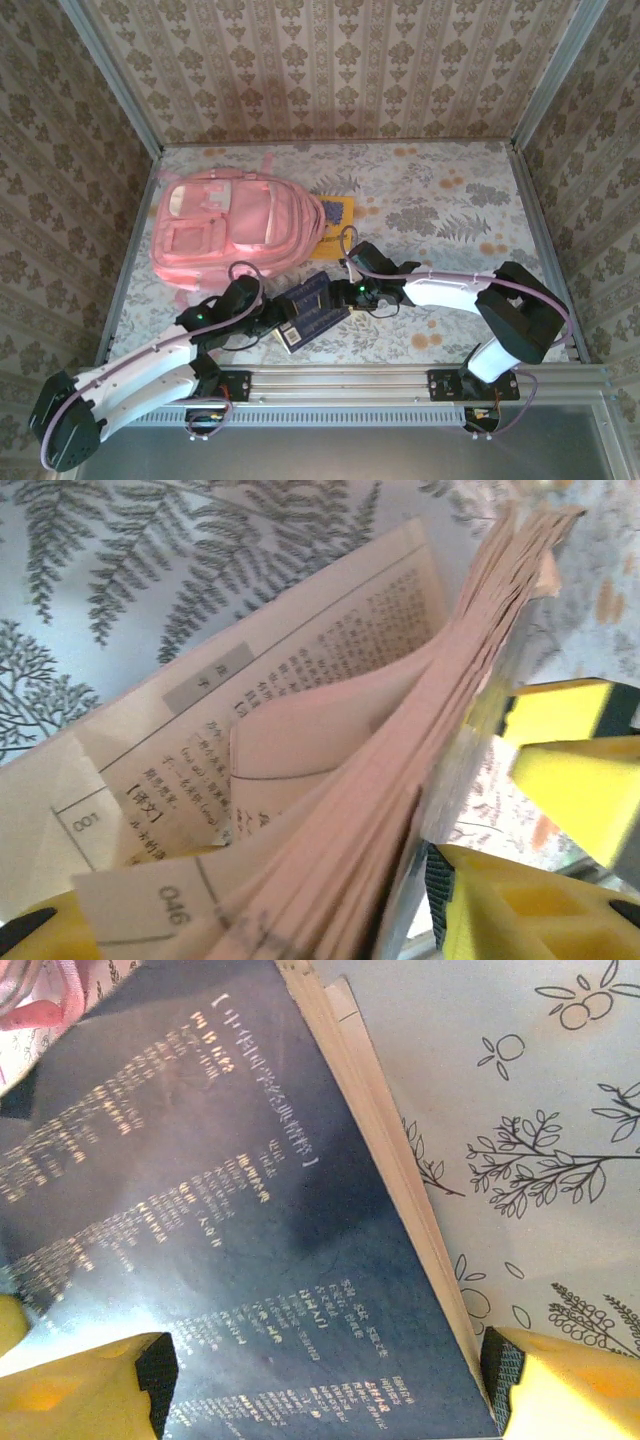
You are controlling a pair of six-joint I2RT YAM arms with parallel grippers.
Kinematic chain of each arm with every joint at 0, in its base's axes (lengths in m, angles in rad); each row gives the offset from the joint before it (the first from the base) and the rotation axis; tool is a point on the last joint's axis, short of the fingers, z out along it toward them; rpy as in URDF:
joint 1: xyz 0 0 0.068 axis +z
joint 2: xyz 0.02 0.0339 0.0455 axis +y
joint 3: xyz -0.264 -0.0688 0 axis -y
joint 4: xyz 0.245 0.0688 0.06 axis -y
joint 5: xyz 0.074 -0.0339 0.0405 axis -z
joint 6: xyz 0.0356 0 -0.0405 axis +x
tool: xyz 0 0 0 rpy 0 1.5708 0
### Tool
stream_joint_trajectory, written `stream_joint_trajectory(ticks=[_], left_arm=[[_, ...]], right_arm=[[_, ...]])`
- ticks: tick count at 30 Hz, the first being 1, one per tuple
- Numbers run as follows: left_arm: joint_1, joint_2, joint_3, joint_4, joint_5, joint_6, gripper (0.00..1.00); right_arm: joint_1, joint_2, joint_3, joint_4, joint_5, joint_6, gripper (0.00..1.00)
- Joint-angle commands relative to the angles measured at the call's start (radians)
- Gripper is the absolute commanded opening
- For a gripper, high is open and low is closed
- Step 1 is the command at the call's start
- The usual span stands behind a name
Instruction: Pack books, pencil case, and school supplies into a backpack
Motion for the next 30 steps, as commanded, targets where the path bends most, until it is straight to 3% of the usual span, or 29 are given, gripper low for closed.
stream_joint_trajectory(ticks=[1, 16, 24, 30], left_arm=[[0.001, -0.058, 0.03, -0.023, 0.021, -0.01, 0.56], [-0.006, -0.219, 0.045, -0.072, 0.019, -0.055, 0.62], [-0.008, -0.201, 0.028, 0.018, 0.021, -0.066, 0.63], [-0.009, -0.245, 0.067, -0.006, -0.011, -0.047, 0.63]], right_arm=[[-0.002, -0.005, -0.009, 0.027, -0.018, 0.006, 0.81], [-0.045, 0.051, -0.033, 0.103, -0.057, 0.054, 0.81], [-0.049, 0.081, -0.023, 0.138, -0.093, 0.076, 0.8], [-0.05, 0.1, -0.027, 0.155, -0.104, 0.086, 0.8]])
